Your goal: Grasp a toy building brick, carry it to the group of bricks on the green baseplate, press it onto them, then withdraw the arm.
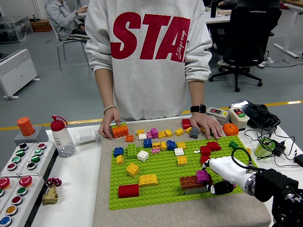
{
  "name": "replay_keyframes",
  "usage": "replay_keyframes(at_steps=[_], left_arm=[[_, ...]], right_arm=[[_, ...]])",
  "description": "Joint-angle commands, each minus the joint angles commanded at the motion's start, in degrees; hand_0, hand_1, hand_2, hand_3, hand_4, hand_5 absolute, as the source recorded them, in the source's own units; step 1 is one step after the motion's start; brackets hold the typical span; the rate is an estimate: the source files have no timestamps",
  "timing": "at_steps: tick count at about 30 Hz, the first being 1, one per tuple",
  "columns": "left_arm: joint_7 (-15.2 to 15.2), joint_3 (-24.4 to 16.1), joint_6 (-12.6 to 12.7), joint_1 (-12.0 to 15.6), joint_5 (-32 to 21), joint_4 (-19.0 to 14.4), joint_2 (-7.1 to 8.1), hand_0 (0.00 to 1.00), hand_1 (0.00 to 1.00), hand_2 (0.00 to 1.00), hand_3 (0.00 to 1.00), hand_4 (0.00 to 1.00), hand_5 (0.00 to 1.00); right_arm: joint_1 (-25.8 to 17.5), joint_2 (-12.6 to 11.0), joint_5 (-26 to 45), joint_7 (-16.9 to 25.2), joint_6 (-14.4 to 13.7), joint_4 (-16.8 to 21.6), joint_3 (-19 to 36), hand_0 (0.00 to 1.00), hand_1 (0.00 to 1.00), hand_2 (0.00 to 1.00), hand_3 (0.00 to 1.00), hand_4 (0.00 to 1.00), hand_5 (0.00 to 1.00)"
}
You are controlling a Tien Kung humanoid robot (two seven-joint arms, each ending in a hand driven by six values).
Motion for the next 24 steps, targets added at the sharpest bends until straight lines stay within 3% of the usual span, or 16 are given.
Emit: replay_keyframes(at_steps=[23, 24], left_arm=[[-0.09, -0.32, 0.08, -0.28, 0.16, 0.00, 0.00, 0.733, 0.741, 0.826, 0.703, 0.495, 0.998], [-0.10, -0.33, 0.08, -0.29, 0.16, 0.00, 0.00, 0.733, 0.742, 0.826, 0.703, 0.495, 0.998]], right_arm=[[0.02, -0.23, 0.90, 0.04, 0.88, 0.79, 0.87, 0.815, 0.796, 0.884, 0.828, 0.652, 0.332], [-0.20, -0.33, 0.97, 0.03, 0.97, 1.25, 1.28, 0.823, 0.804, 0.920, 0.896, 0.676, 0.354]])
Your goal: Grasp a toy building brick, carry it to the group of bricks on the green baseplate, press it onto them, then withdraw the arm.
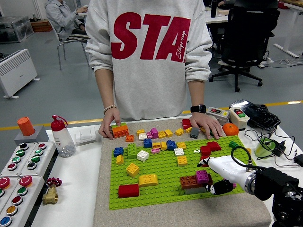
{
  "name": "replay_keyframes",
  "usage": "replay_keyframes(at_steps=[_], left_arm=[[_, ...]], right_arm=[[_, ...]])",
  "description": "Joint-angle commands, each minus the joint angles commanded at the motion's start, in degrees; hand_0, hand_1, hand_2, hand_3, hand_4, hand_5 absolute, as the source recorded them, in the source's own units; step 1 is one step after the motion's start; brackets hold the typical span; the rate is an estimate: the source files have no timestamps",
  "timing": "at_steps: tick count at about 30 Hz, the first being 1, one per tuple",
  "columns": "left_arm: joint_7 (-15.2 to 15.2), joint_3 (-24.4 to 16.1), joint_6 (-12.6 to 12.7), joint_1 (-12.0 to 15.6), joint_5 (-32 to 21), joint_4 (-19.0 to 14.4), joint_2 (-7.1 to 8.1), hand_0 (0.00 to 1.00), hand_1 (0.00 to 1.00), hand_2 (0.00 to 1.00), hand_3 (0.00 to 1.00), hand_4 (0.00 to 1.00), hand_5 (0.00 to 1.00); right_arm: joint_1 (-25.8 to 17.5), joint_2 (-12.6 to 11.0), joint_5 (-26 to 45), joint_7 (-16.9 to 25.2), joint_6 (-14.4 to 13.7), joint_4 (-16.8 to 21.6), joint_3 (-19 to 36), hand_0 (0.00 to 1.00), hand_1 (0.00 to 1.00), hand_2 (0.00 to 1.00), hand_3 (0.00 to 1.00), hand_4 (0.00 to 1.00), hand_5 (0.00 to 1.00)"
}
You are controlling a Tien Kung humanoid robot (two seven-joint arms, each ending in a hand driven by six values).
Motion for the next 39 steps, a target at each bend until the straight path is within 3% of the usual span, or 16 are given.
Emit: replay_keyframes(at_steps=[5, 6, 13, 17, 18, 23, 24, 29, 30, 39], left_arm=[[0.03, -0.10, 0.01, 0.00, 0.07, 0.00, 0.00, 0.733, 0.742, 0.826, 0.703, 0.495, 0.998], [0.05, -0.14, 0.01, 0.01, 0.11, 0.00, 0.00, 0.732, 0.740, 0.824, 0.702, 0.495, 0.998], [0.24, -0.54, 0.09, 0.18, 0.69, 0.00, 0.00, 0.731, 0.739, 0.824, 0.702, 0.496, 0.998], [0.32, -0.72, 0.10, 0.31, 1.04, 0.00, 0.00, 0.731, 0.739, 0.824, 0.702, 0.496, 0.998], [0.36, -0.82, 0.11, 0.37, 1.18, 0.00, 0.00, 0.731, 0.740, 0.823, 0.702, 0.495, 0.998], [0.55, -1.19, 0.18, 0.58, 1.75, 0.00, 0.00, 0.731, 0.740, 0.823, 0.702, 0.495, 0.998], [0.61, -1.28, 0.20, 0.63, 1.91, 0.00, 0.00, 0.731, 0.740, 0.823, 0.703, 0.495, 0.998], [0.82, -1.57, 0.28, 0.86, 2.39, 0.00, 0.00, 0.731, 0.740, 0.823, 0.703, 0.495, 0.998], [0.85, -1.60, 0.29, 0.90, 2.46, 0.00, 0.00, 0.731, 0.740, 0.823, 0.703, 0.495, 0.998], [0.83, -1.43, 0.22, 0.97, 2.26, 0.00, 0.00, 0.731, 0.741, 0.823, 0.703, 0.494, 0.998]], right_arm=[[-1.62, -0.62, 0.22, 0.27, -0.01, 3.03, 3.13, 0.823, 0.804, 0.920, 0.896, 0.676, 0.354], [-1.90, -0.72, 0.28, 0.36, -0.05, 3.57, 3.69, 0.850, 0.829, 0.950, 0.962, 0.720, 0.380], [-4.74, -2.01, 1.17, 0.65, -0.03, 8.18, 7.21, 0.866, 0.840, 0.954, 0.972, 0.695, 0.374], [-6.92, -2.99, 1.69, 1.92, -2.68, 10.57, 8.93, 0.866, 0.840, 0.954, 0.972, 0.695, 0.374], [-7.56, -3.32, 1.76, 2.95, -4.15, 11.01, 9.19, 0.747, 0.754, 0.797, 0.815, 0.366, 0.166], [-9.04, -4.09, 1.34, 8.09, -10.40, 10.62, 9.11, 0.747, 0.754, 0.797, 0.815, 0.366, 0.166], [-9.26, -4.16, 1.16, 9.40, -11.78, 10.15, 8.96, 0.624, 0.672, 0.654, 0.570, 0.086, 0.100], [-9.80, -4.29, 0.38, 15.48, -16.30, 7.89, 8.42, 0.624, 0.672, 0.654, 0.570, 0.086, 0.100], [-9.79, -4.28, 0.06, 16.17, -16.23, 7.46, 8.26, 0.611, 0.658, 0.622, 0.540, 0.002, 0.060], [-9.43, -3.98, -1.61, 18.46, -14.42, 4.78, 6.36, 0.612, 0.655, 0.616, 0.536, 0.002, 0.010]])
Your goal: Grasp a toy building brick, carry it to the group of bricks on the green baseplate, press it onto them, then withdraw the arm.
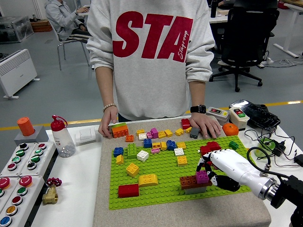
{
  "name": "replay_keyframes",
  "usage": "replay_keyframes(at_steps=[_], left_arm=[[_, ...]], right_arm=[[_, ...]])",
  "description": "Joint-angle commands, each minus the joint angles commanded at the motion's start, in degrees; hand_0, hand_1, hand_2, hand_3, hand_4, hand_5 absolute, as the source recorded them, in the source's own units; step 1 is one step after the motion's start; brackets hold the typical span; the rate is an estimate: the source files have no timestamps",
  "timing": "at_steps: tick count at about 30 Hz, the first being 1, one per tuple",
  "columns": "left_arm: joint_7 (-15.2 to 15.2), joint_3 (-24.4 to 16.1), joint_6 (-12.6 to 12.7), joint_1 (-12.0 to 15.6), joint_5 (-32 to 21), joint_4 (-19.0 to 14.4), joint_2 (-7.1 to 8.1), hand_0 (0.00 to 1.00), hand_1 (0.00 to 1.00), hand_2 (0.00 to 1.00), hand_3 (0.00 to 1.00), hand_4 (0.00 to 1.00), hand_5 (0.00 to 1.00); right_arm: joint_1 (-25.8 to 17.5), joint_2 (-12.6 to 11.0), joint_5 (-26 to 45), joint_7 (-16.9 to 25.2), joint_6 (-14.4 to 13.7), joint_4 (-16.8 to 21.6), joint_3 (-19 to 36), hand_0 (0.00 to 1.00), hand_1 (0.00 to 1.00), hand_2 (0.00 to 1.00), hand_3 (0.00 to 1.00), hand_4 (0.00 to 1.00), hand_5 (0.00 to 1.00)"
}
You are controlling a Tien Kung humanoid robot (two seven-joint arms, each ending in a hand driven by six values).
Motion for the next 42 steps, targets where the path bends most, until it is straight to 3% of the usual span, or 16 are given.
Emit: replay_keyframes(at_steps=[42], left_arm=[[-0.02, 0.62, -0.11, -0.77, -0.66, 0.00, 0.00, 0.729, 0.740, 0.823, 0.707, 0.494, 0.998]], right_arm=[[1.47, 1.54, -0.15, -0.22, 2.50, -4.57, -3.35, 0.618, 0.656, 0.619, 0.541, 0.002, 0.003]])
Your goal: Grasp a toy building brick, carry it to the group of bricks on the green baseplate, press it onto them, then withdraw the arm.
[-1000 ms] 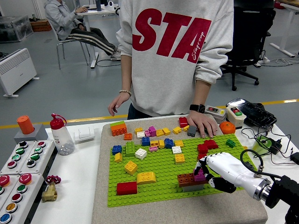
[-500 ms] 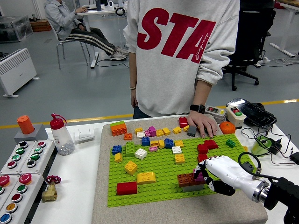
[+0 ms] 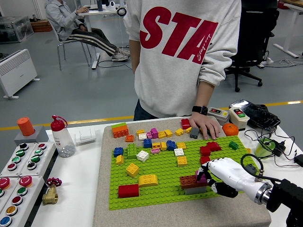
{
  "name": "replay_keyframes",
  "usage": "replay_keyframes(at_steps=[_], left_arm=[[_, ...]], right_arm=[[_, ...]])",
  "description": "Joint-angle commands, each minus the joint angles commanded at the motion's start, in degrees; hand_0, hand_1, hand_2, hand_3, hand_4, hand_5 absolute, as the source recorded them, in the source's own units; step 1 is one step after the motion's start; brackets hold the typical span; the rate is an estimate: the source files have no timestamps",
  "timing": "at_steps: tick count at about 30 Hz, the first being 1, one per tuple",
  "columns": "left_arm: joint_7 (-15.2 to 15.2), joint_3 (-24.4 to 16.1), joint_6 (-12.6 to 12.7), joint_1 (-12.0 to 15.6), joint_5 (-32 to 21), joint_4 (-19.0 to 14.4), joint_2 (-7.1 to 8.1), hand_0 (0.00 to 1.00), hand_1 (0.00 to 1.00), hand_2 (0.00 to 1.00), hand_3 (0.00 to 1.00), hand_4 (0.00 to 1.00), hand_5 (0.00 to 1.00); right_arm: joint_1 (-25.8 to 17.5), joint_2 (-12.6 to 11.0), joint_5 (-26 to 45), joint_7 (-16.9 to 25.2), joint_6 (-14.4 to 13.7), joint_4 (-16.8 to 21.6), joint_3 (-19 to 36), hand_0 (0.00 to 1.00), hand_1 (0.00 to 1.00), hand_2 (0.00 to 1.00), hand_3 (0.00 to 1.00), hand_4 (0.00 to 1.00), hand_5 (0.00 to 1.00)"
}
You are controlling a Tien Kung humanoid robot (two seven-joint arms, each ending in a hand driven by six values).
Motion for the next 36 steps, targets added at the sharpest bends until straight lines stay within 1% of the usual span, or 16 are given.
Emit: replay_keyframes(at_steps=[15, 36], left_arm=[[0.12, -0.30, 0.10, 0.05, 0.41, 0.00, 0.00, 0.729, 0.740, 0.821, 0.705, 0.494, 0.998], [0.22, -0.27, 0.09, 0.46, 0.69, 0.00, 0.00, 0.729, 0.739, 0.822, 0.705, 0.493, 0.998]], right_arm=[[0.53, -0.03, -0.26, -0.50, 0.67, -0.07, -1.91, 0.617, 0.659, 0.622, 0.545, 0.002, 0.008], [0.01, 0.14, -0.19, -0.96, 1.59, 0.15, -2.30, 0.616, 0.656, 0.623, 0.547, 0.009, 0.021]])
